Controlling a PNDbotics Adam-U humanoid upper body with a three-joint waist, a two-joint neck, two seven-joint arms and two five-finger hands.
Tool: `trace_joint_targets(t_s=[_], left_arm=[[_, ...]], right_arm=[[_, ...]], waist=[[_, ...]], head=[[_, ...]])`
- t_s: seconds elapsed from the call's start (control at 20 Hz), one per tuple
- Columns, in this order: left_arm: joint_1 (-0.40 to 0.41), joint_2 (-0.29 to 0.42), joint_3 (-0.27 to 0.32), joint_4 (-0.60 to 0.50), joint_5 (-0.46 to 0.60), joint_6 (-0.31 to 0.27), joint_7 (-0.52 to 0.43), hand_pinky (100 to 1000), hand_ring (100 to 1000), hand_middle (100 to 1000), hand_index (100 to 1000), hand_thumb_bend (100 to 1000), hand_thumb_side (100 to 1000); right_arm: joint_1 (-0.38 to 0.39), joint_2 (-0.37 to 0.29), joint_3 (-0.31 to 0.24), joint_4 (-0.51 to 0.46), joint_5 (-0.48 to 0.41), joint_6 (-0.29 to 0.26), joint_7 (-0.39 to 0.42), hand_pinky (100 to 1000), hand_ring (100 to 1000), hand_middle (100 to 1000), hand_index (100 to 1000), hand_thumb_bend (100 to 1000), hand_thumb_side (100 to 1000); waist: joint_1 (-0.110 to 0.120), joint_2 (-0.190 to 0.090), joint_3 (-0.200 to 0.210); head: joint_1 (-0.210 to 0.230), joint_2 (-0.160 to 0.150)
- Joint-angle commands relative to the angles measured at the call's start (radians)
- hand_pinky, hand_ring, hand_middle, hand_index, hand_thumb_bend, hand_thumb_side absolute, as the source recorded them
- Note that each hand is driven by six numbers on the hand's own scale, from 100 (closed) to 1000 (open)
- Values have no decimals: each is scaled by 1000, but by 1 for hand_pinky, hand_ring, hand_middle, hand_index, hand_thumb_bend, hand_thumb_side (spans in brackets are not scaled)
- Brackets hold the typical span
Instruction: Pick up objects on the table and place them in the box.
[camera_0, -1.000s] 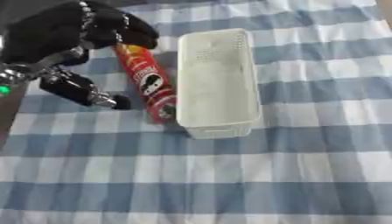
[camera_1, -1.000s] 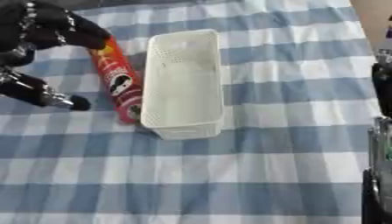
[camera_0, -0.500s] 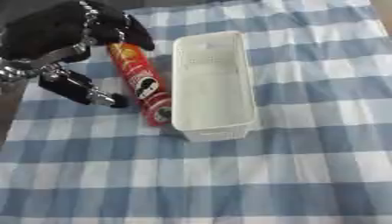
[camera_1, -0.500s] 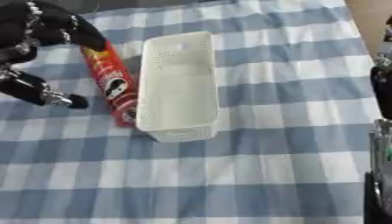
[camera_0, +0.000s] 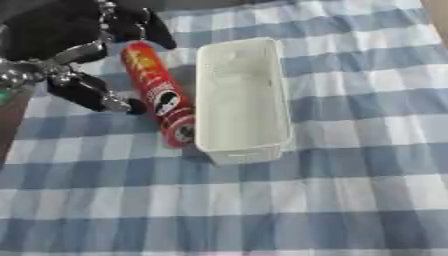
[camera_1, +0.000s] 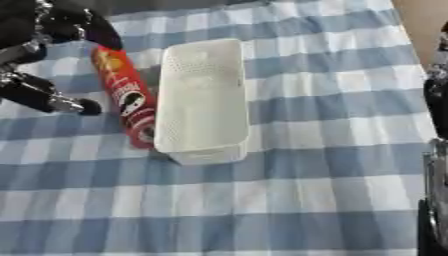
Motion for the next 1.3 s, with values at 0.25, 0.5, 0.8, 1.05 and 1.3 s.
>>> trace_joint_targets(t_s=[0.25,0.5,0.8,1.05,1.3], left_arm=[[-25,2,3,6,35,21,-19,511,624,658,785,606,100],[-29,-11,-11,28,109,29,-40,496,616,653,781,520,100],[-34,-19,-21,46,178,37,-76,493,613,655,783,452,100],[-39,-24,-23,58,184,36,-96,495,614,656,783,450,100],[-37,-22,-27,61,156,29,-119,547,648,687,804,508,100]], right_arm=[[-21,-8,5,-11,-4,-3,5,781,916,933,909,100,543],[-25,-6,6,-9,-4,-4,7,781,916,933,909,100,541],[-29,-7,7,-6,-6,-5,10,782,917,933,910,100,540],[-29,-8,7,-6,-8,-6,11,782,917,933,910,100,539],[-31,-11,7,-5,-10,-7,13,782,917,933,910,100,538]], waist=[[-3,-13,-6],[-5,-10,-10],[-5,-6,-11],[-4,-4,-13],[1,-2,-18]], head=[[11,-17],[13,-19],[15,-18],[15,-19],[14,-20]])
